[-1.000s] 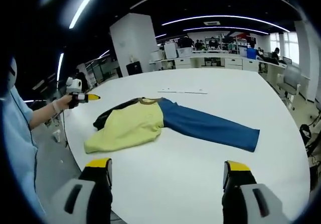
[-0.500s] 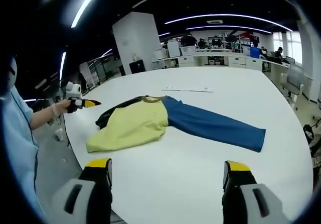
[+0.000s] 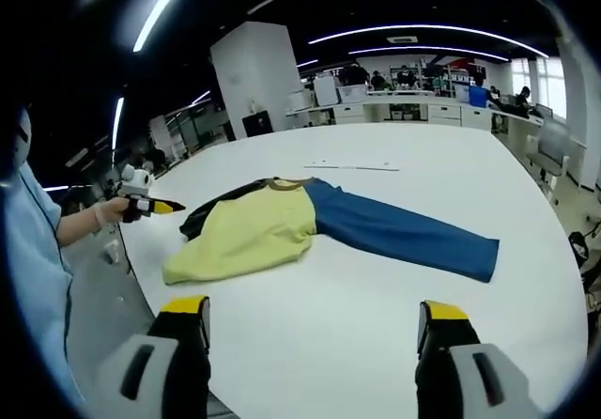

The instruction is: Fold the garment on the visible template until the final outline fits inside the template.

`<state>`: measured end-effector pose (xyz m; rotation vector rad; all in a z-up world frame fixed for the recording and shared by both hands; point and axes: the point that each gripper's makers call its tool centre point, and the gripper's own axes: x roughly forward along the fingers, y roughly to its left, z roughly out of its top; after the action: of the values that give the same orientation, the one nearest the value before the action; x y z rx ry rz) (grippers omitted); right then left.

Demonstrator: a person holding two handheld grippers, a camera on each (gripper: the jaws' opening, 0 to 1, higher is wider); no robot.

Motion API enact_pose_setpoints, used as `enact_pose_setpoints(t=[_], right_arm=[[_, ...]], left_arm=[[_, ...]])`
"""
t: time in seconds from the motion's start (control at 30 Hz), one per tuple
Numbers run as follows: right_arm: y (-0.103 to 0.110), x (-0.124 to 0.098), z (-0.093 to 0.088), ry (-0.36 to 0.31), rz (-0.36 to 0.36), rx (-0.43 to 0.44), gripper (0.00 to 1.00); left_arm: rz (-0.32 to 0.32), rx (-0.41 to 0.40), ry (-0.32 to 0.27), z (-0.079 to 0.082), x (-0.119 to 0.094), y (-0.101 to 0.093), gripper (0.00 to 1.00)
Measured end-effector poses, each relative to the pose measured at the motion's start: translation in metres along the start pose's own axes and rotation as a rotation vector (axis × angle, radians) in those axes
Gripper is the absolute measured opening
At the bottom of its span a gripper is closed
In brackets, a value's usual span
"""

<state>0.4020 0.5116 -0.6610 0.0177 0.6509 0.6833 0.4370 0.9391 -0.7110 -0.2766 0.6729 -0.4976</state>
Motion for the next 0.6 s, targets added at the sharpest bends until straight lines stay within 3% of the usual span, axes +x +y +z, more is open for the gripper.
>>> enact_pose_setpoints(t=[0.37,0.6], right_arm=[[0.001,-0.001,-0.004,0.01,0.001,0.005,0.92],[0.001,-0.002,-0.004,0.009,-0.002,0.007,0.92]], left_arm=[[-0.008,-0.129,0.083,-0.039,0.003,0.0,0.43],[-0.024,-0.182,0.078,-0.048,0.009,-0.005,0.27]])
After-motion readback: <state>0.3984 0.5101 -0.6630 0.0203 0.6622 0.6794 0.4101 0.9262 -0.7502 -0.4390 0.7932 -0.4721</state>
